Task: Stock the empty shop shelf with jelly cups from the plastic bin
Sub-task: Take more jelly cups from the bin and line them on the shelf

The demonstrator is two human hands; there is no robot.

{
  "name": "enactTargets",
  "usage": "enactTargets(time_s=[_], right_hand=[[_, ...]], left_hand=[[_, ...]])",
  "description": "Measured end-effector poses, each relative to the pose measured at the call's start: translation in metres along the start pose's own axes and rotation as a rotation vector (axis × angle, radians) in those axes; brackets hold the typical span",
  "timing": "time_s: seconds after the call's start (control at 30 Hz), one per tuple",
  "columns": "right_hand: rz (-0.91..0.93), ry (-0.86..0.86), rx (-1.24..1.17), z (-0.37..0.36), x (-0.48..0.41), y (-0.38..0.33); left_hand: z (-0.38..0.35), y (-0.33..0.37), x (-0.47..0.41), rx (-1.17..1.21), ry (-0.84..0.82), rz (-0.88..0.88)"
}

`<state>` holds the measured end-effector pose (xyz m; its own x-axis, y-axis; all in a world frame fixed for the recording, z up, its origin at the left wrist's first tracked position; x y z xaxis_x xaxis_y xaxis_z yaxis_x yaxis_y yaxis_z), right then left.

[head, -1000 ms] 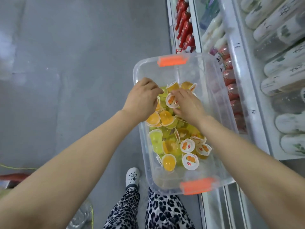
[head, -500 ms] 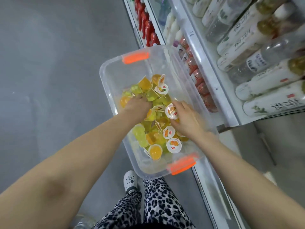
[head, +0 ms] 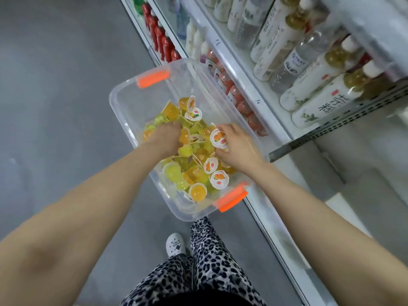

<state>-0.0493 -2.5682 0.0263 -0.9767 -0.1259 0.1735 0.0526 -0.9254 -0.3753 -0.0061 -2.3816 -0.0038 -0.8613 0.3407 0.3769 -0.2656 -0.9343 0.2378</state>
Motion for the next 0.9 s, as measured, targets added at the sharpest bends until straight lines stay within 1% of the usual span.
enactTargets(time_s=[0.07, 0.17, 0.27, 0.33, 0.47, 0.7, 0.8, 0.9], right_hand=[[-0.004, 0.042, 0.011, 0.015, 0.014, -0.003], [-0.033, 0.11, 0.006, 0.04, 0.04, -0.006], [-0.055, 0.198, 0.022, 0.065, 0.07, -0.004], [-0.08, 0.263, 0.03, 0.084, 0.092, 0.0], [-0.136, 0.393, 0.035, 0.122, 0.144, 0.014], [-0.279, 0.578, 0.091, 0.181, 0.247, 0.056], [-0.366, 0.644, 0.084, 0.203, 0.292, 0.081], [-0.414, 0.739, 0.09, 0.227, 0.336, 0.107]], left_hand=[[0.015, 0.002, 0.015, 0.151, 0.079, 0.004], [0.035, 0.012, 0.04, 0.341, 0.212, -0.051], [0.054, 0.034, 0.065, 0.415, 0.317, -0.146], [0.064, 0.054, 0.079, 0.446, 0.35, -0.22], [0.078, 0.103, 0.104, 0.523, 0.36, -0.335], [0.093, 0.215, 0.131, 0.458, 0.322, -0.58], [0.095, 0.264, 0.141, 0.469, 0.309, -0.663], [0.095, 0.316, 0.153, 0.481, 0.264, -0.769]])
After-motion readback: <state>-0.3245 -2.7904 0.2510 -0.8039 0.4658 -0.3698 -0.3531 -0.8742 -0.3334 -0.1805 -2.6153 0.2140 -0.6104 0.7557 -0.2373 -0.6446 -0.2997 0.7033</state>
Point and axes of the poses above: each hand's wrist, its own x-axis away from the middle knuckle, its own z-axis out of the back of the hand, y = z × x, the point moved 6 cm from there along -x, towards the middle knuckle, and after that the axes turned 6 degrees about -z, right-handed, at the moved point
